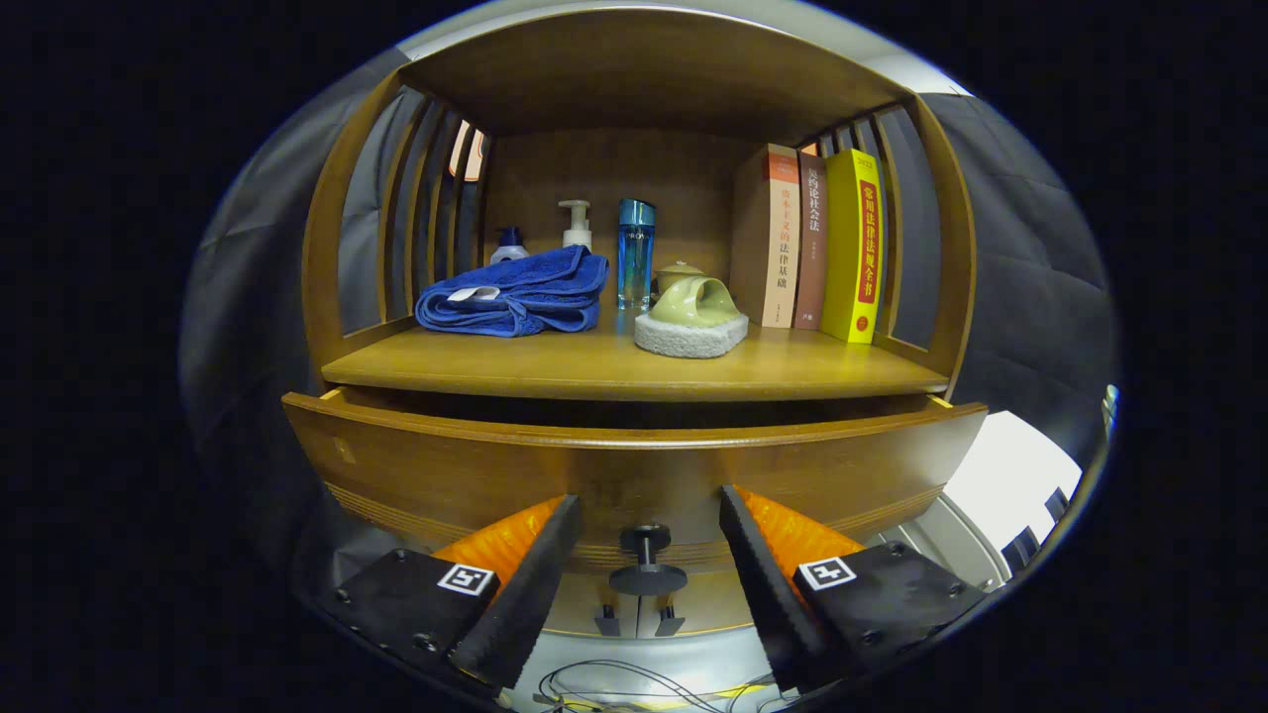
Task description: Pull open the drawer, take out the items inside it, and place them on the countertop above the cabinet.
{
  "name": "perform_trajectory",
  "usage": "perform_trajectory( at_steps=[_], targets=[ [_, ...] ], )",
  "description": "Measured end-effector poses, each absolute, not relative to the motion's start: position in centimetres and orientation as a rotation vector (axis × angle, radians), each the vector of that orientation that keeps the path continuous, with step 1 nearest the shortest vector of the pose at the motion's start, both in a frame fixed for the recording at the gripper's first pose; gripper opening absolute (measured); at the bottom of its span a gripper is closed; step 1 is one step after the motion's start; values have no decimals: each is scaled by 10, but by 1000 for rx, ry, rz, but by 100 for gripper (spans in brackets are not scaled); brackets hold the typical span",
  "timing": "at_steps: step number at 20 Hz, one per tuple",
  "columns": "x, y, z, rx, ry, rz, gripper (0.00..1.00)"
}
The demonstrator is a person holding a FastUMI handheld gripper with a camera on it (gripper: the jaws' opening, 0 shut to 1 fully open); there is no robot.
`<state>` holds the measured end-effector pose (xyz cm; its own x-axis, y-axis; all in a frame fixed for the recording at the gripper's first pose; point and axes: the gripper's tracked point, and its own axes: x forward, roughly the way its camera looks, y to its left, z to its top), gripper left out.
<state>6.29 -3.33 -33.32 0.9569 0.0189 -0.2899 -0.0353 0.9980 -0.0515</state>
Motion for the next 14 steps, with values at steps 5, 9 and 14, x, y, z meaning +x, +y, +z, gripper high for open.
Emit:
perform_trajectory(
  at_steps=[5,9,14],
  targets=[
    [87,-19,-339,-63,300,32,96],
    [91,-13,-344,-65,308,50,96],
    [92,-13,-308,-47,287,52,96]
  ],
)
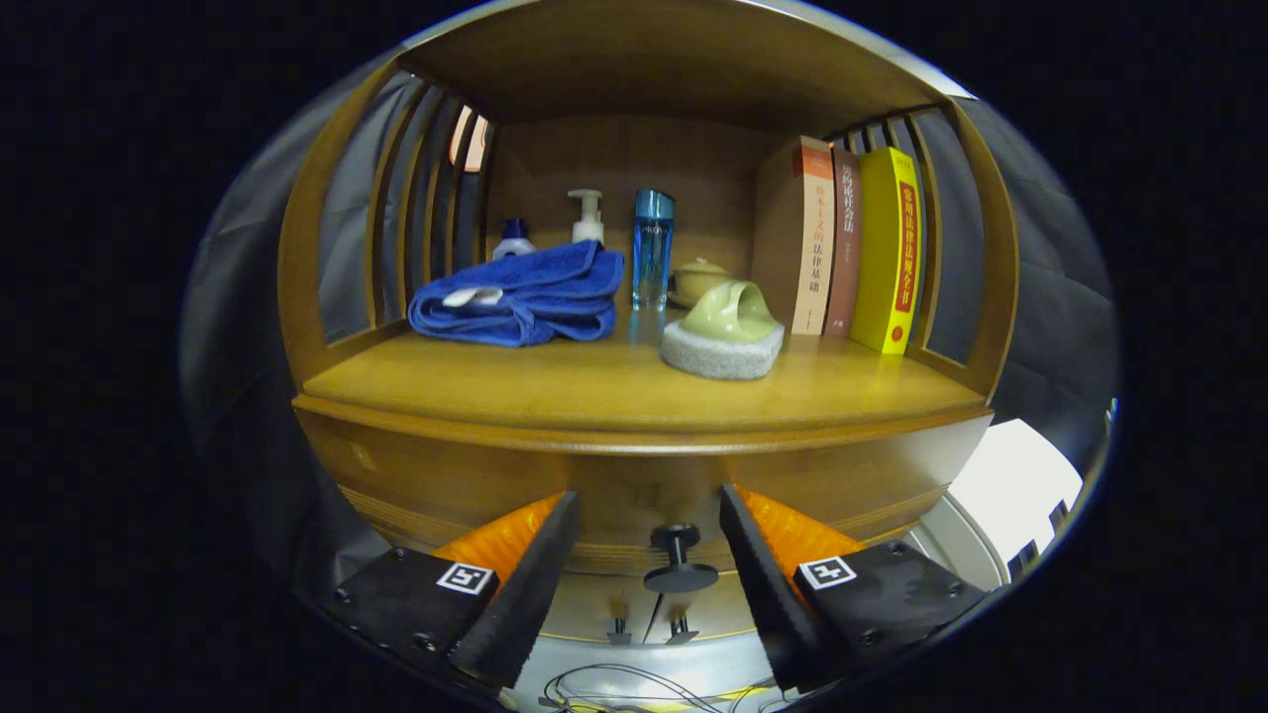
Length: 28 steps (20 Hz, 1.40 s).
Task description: Pull open the drawer, take out the items inside it, and place them on the countertop above the cabinet.
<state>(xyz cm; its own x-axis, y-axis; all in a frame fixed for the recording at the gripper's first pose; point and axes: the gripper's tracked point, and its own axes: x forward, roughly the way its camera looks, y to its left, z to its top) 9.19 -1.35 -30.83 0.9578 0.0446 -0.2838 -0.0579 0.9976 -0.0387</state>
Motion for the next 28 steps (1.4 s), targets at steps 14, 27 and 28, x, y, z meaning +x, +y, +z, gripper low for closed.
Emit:
perform_trajectory(
  at_steps=[14,27,28],
  targets=[
    [37,-54,-107,-21,133,-9,96],
    [4,-33,-20,-12,25,21,96],
    [3,-33,-20,-10,22,22,96]
  ],
)
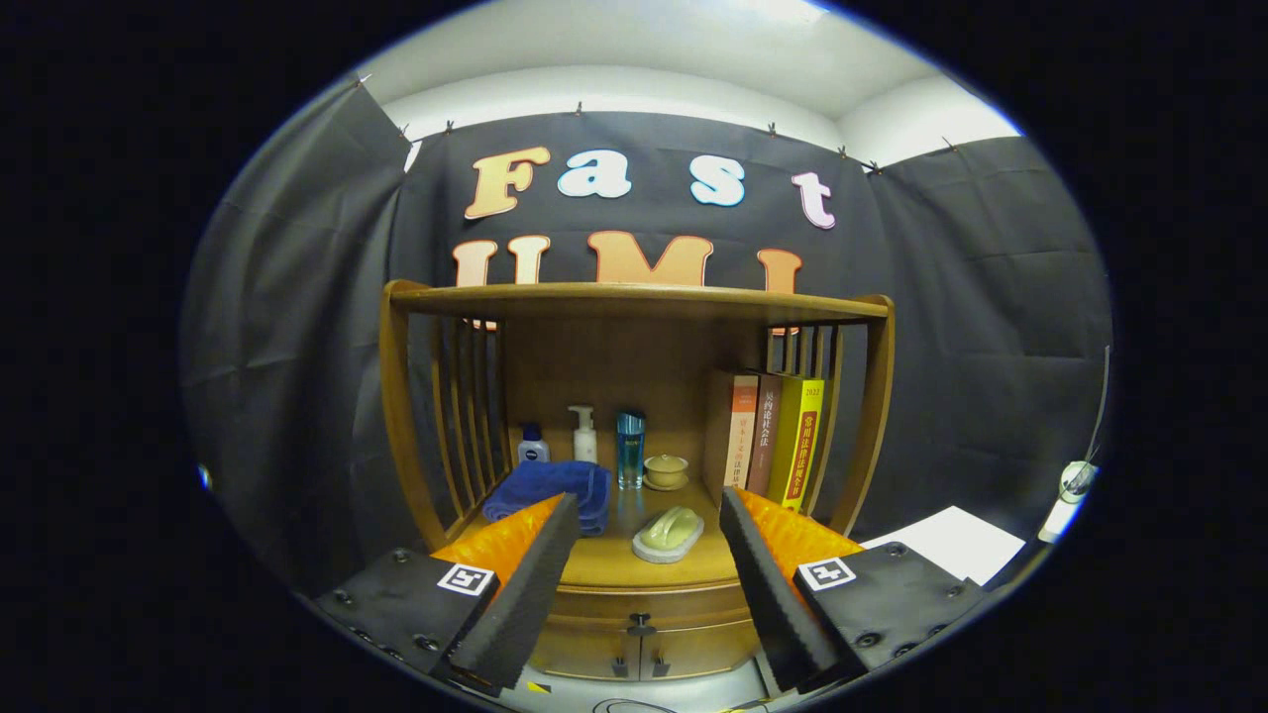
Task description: Pull open the drawer, take out the items inside it, and place them on the countertop above the cabinet.
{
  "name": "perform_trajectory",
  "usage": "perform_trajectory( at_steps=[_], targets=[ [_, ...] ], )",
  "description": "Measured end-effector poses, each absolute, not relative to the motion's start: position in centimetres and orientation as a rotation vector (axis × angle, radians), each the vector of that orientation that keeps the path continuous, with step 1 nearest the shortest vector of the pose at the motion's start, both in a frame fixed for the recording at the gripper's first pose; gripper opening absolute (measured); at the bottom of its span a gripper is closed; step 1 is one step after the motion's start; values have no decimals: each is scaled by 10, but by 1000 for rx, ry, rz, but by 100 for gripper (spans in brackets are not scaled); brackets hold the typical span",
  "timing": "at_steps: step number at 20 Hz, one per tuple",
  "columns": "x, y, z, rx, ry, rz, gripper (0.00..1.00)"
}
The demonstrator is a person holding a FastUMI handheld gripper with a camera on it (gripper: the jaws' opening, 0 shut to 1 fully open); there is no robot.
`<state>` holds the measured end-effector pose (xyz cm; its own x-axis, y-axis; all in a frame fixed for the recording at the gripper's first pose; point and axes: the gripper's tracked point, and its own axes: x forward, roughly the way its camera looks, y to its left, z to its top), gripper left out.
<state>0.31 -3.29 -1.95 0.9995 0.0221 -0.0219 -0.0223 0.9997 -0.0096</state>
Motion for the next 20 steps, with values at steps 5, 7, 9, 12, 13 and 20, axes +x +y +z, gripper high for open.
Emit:
perform_trajectory(
  at_steps=[5,7,9,12,13,20],
  targets=[
    [0,-28,-21,-17,30,29,96],
    [0,-26,-20,-18,30,31,96],
    [-1,-25,-17,-19,25,30,96],
    [-1,-25,-14,-22,16,33,96],
    [-2,-25,-13,-22,15,33,96],
    [-2,-27,-12,-15,15,28,96]
  ],
)
